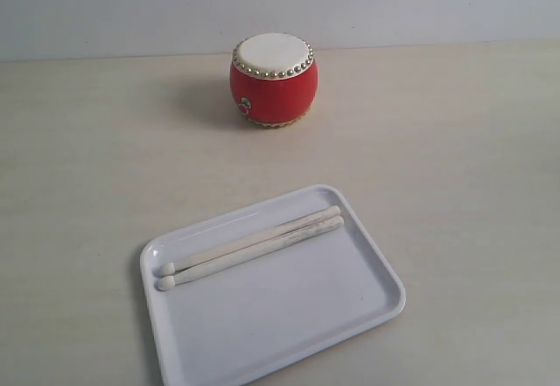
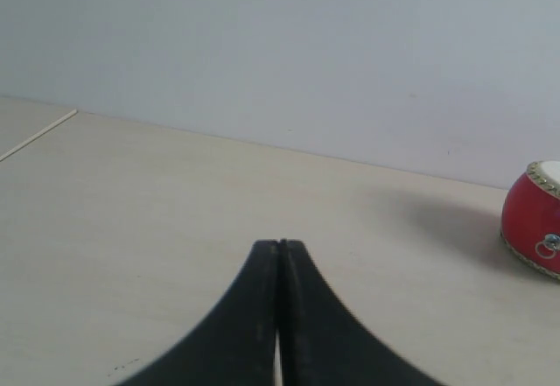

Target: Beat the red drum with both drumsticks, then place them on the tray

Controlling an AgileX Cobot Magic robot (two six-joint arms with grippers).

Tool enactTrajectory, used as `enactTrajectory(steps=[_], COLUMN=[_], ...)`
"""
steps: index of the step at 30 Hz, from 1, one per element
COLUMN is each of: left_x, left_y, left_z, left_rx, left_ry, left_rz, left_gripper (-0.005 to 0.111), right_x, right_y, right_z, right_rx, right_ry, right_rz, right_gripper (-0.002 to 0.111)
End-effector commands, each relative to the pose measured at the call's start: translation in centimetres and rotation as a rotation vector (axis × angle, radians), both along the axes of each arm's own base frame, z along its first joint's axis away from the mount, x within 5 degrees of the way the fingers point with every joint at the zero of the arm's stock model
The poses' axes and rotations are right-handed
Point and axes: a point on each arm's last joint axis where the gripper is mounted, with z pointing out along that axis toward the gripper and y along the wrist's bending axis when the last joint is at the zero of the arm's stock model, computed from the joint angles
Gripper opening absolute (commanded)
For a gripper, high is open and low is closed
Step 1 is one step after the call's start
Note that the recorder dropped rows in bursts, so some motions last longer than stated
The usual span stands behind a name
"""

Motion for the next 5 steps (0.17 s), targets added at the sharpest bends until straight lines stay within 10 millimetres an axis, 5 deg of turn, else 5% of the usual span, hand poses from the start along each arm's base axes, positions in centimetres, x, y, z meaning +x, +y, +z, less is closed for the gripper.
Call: enactTrajectory(steps=[1, 5], left_x=[-0.04, -0.04], left_y=[-0.02, -0.02], left_z=[-0.06, -0.06], left_rx=[-0.005, -0.005], left_ry=[-0.004, -0.004], left_rz=[-0.004, -0.004], left_gripper=[0.000, 0.000], right_x=[-0.03, -0.03], right_y=[-0.02, -0.02], right_z=[0.00, 0.00], right_rx=[-0.010, -0.010], right_ry=[-0.017, -0.017], right_rz=[-0.004, -0.004], right_gripper=[0.000, 0.000])
